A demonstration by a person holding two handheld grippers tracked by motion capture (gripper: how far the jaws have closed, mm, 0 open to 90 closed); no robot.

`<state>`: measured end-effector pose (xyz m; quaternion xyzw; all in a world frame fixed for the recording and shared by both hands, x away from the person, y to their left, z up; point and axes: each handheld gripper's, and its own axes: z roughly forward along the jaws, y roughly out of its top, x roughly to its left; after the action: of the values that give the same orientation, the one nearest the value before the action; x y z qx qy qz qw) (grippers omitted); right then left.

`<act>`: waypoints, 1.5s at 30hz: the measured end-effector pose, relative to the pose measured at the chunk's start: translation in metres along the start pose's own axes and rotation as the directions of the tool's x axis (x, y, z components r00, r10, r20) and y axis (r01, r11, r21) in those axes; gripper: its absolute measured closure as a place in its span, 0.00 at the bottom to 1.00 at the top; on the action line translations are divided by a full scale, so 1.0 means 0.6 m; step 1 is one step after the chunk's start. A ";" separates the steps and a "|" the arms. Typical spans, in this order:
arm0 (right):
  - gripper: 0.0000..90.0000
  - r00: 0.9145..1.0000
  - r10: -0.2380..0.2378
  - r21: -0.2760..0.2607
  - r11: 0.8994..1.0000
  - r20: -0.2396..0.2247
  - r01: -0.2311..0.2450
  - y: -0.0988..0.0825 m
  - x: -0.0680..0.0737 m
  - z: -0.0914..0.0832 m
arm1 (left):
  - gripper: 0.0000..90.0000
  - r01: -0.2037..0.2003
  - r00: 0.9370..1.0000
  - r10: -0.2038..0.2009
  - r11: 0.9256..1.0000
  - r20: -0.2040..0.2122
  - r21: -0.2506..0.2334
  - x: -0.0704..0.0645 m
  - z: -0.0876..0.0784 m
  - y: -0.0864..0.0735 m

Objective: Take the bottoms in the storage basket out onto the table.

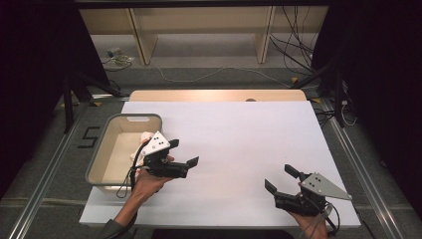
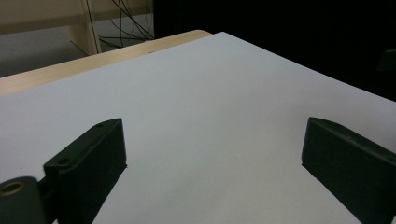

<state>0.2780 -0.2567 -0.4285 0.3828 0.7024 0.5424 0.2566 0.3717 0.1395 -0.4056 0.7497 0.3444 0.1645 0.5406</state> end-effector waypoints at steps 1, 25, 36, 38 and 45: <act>0.21 1.000 0.001 0.004 1.000 0.002 -0.001 0.000 -0.001 0.000 | 0.07 0.005 1.000 -0.005 1.000 0.003 -0.005 0.002 0.000 0.002; 0.21 1.000 -0.010 0.011 1.000 -0.003 0.010 -0.003 -0.001 0.001 | 0.10 -0.002 0.999 0.005 0.997 -0.035 0.081 0.041 -0.005 0.045; 0.21 1.000 -0.020 0.018 1.000 0.002 0.020 -0.001 0.001 -0.001 | 0.08 -0.013 0.994 0.026 0.992 -0.105 0.122 0.066 -0.017 0.044; 0.21 1.000 -0.016 0.014 1.000 0.004 0.016 -0.001 0.000 -0.002 | 0.08 -0.028 0.992 0.045 0.990 -0.120 0.139 0.069 -0.017 0.043; 0.21 1.000 -0.014 0.015 1.000 0.004 0.014 -0.001 -0.001 -0.003 | 0.08 -0.033 0.988 0.057 0.986 -0.144 0.164 0.079 -0.023 0.040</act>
<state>0.2769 -0.2584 -0.4289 0.3808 0.7088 0.5343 0.2591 0.4049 0.1780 -0.3841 0.7844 0.3786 0.2034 0.4473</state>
